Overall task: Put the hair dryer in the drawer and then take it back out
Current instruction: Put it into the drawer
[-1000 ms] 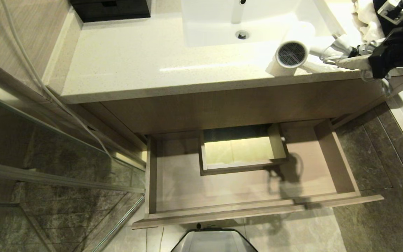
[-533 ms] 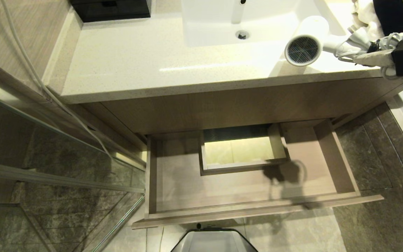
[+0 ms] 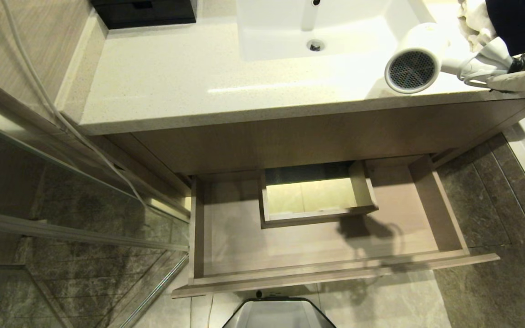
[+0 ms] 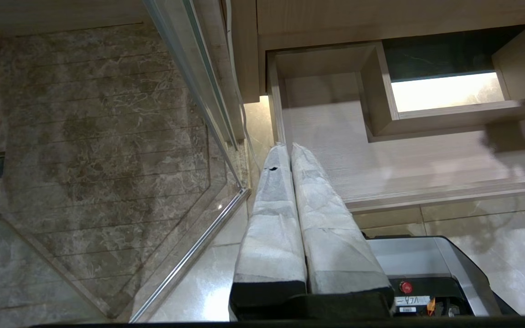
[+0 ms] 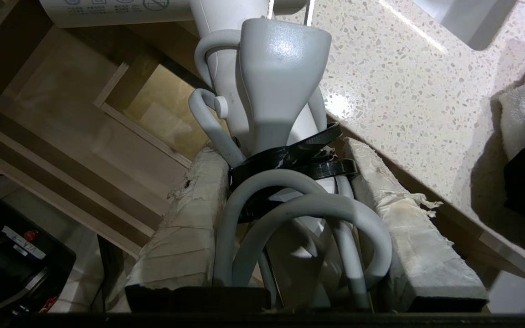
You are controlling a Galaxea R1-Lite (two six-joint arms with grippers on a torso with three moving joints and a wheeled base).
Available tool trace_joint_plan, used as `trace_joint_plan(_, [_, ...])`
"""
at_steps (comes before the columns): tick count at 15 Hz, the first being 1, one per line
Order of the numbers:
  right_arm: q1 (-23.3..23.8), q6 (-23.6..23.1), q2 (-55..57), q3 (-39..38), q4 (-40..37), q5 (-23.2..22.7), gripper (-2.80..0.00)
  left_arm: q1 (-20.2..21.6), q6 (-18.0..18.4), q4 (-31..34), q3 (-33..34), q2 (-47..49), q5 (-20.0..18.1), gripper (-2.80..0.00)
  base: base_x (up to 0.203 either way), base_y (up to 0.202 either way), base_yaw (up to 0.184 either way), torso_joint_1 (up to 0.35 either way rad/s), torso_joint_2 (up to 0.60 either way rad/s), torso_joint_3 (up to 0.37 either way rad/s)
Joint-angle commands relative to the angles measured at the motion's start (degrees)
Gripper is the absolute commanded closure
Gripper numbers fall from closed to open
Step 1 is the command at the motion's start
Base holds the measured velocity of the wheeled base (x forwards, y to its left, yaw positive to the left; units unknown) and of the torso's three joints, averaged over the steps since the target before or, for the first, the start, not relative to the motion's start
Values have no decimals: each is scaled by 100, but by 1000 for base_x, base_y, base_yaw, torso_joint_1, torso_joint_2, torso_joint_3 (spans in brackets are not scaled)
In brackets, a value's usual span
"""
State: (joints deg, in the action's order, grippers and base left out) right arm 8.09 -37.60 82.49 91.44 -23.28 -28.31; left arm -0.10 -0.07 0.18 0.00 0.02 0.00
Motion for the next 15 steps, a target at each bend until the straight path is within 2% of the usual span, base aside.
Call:
trace_joint_plan(1, [-2, -17, -254, -106, -9, -16, 0, 1, -1, 0, 9, -2, 0, 0, 0, 0, 0, 0, 0, 0])
trace_joint_plan(6, [-2, 0, -819, -597, -9, -17, 0, 1, -1, 0, 9, -2, 0, 0, 0, 0, 0, 0, 0, 0])
trace_joint_plan(15, [52, -2, -1227, -988, -9, -17, 0, 1, -1, 0, 9, -2, 0, 0, 0, 0, 0, 0, 0, 0])
